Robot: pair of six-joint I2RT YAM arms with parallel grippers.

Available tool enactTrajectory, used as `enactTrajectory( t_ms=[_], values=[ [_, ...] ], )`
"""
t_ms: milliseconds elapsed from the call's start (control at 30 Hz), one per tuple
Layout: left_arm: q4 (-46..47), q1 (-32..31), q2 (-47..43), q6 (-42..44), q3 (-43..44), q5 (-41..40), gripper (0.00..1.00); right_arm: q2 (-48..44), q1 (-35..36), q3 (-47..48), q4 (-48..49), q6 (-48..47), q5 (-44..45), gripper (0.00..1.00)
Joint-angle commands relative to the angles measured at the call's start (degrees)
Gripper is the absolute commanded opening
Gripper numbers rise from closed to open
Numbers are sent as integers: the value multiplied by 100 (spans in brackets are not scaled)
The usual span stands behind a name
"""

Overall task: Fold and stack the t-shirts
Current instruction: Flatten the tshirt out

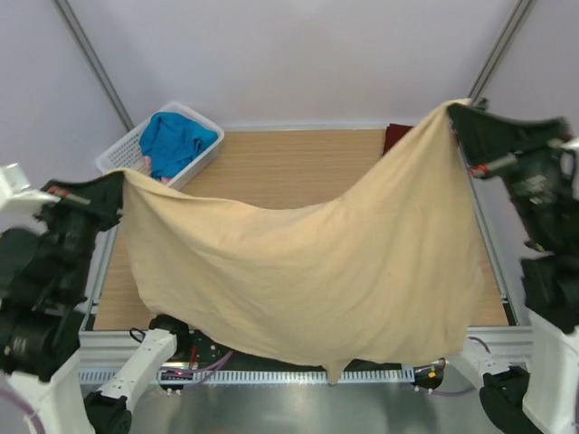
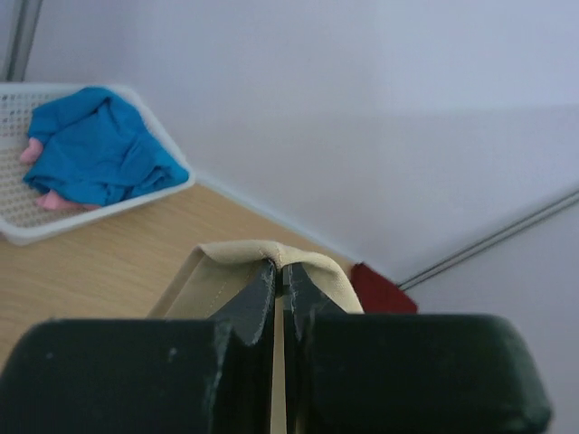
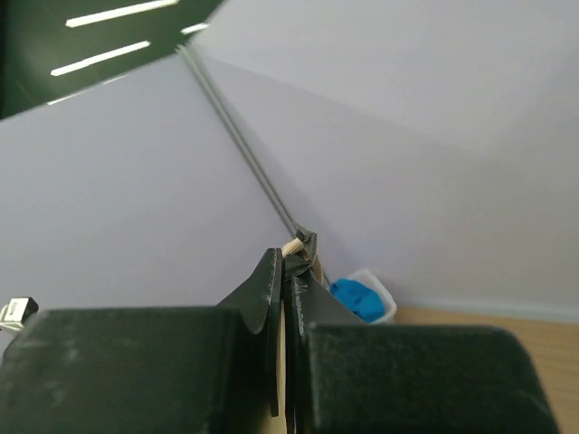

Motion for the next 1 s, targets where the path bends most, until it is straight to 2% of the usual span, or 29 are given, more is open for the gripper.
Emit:
enactTrajectory(
  t_ms=[0, 67, 200, 333, 500, 533, 667, 800, 967],
  values=[
    [589, 20, 800, 100, -842, -83, 0, 524, -29, -1124, 923, -14, 500, 1],
    [913, 20, 1176, 136, -1237, -179, 0, 805, -29, -1755, 1336, -32, 588, 1],
    [1520, 28, 1951, 285, -2134, -144, 0, 1499, -38, -2347, 1812, -435, 729, 1],
    [2109, 125, 2970, 294, -2382, -48, 0, 2395, -231, -2699, 2487, -691, 624, 1],
    [2470, 458, 4481, 382, -2013, 267, 0, 3808, -609, -2604, 3078, -971, 431, 1],
    [2601, 503, 4954, 391, -1813, 321, 0, 4012, -653, -2507, 3087, -1024, 282, 1],
    [2883, 643, 5818, 514, -1373, 479, 0, 4944, -697, -1735, 2790, -1393, 17, 1],
    [2682, 740, 6627, 593, -662, 673, 0, 5420, -724, -1268, 2569, -1605, -185, 1],
    [2690, 793, 7014, 637, -369, 725, 0, 5570, -732, -986, 2131, -1921, -185, 1]
  ],
)
